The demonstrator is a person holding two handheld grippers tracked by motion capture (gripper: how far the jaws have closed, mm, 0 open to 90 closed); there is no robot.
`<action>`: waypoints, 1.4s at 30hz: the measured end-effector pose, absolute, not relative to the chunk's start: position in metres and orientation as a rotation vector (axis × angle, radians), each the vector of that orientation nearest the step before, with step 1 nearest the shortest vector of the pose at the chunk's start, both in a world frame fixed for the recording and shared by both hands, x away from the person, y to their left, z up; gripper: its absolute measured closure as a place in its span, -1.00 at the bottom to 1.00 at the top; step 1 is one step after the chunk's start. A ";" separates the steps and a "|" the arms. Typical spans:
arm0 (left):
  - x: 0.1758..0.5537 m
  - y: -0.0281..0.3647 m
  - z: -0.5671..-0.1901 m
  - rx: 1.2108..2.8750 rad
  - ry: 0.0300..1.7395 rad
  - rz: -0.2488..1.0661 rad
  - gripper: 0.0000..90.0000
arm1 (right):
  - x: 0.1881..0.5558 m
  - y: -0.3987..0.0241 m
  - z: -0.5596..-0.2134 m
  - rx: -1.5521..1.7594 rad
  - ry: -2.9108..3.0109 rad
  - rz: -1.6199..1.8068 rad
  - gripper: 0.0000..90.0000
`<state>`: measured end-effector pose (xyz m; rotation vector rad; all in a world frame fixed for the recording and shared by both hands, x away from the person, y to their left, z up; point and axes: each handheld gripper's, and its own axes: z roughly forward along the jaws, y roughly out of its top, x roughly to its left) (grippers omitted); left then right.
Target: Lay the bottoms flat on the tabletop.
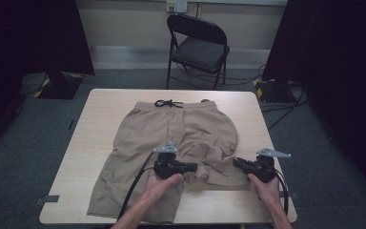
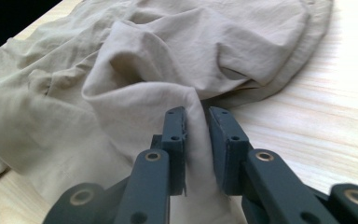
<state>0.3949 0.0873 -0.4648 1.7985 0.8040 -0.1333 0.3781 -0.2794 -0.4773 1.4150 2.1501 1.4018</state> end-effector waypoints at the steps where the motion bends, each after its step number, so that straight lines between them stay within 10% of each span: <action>1: 0.400 0.095 -0.468 1.800 0.824 -0.122 1.00 | 0.378 -0.278 -0.478 1.410 2.157 1.400 0.71; 12: 0.413 0.129 -0.502 1.819 0.987 -0.135 0.95 | 0.372 -0.266 -0.477 1.366 2.215 1.383 0.33; 34: 0.388 0.109 -0.484 1.886 0.842 -0.069 -0.06 | 0.338 -0.268 -0.491 1.347 2.328 1.240 0.21; 37: 0.389 0.104 -0.487 1.915 0.856 -0.047 0.01 | 0.339 -0.265 -0.494 1.326 2.342 1.221 0.39; 42: 0.389 0.105 -0.486 1.884 0.831 -0.051 0.72 | 0.338 -0.267 -0.489 1.300 2.354 1.254 0.98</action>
